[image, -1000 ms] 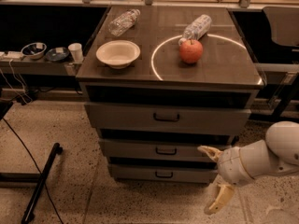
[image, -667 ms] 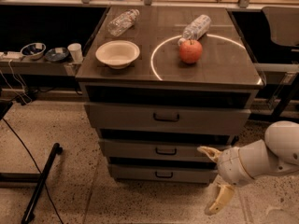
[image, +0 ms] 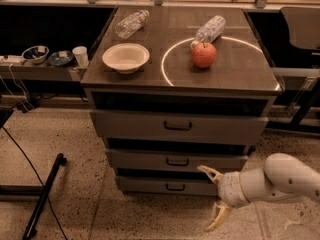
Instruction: Open bottom drawer
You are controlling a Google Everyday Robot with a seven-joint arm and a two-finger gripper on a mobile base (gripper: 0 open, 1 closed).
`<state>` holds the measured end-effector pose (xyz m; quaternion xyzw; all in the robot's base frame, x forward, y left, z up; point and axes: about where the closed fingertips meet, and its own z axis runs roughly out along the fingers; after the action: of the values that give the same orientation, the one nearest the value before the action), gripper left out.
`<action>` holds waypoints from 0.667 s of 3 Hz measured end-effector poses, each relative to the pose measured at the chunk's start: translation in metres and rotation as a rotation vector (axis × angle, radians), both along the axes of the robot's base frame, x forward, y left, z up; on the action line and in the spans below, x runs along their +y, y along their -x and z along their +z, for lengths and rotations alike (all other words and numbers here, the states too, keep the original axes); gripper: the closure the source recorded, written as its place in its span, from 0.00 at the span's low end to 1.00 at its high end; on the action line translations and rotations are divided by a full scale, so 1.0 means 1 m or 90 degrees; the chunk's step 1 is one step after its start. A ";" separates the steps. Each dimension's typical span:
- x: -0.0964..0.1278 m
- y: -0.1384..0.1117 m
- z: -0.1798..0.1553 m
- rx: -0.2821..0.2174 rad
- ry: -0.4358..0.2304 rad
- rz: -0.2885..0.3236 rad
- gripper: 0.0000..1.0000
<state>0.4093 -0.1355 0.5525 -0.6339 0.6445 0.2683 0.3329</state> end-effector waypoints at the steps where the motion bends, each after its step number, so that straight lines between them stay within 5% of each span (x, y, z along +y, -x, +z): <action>1: 0.000 -0.003 -0.066 -0.004 -0.049 0.017 0.00; 2: 0.012 0.010 -0.097 0.027 -0.081 0.019 0.00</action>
Offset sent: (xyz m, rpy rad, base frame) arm 0.0031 -0.0009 -0.0574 0.0657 -0.0092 0.0229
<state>0.3994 -0.1231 0.4557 -0.6151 0.6233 0.3271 0.3551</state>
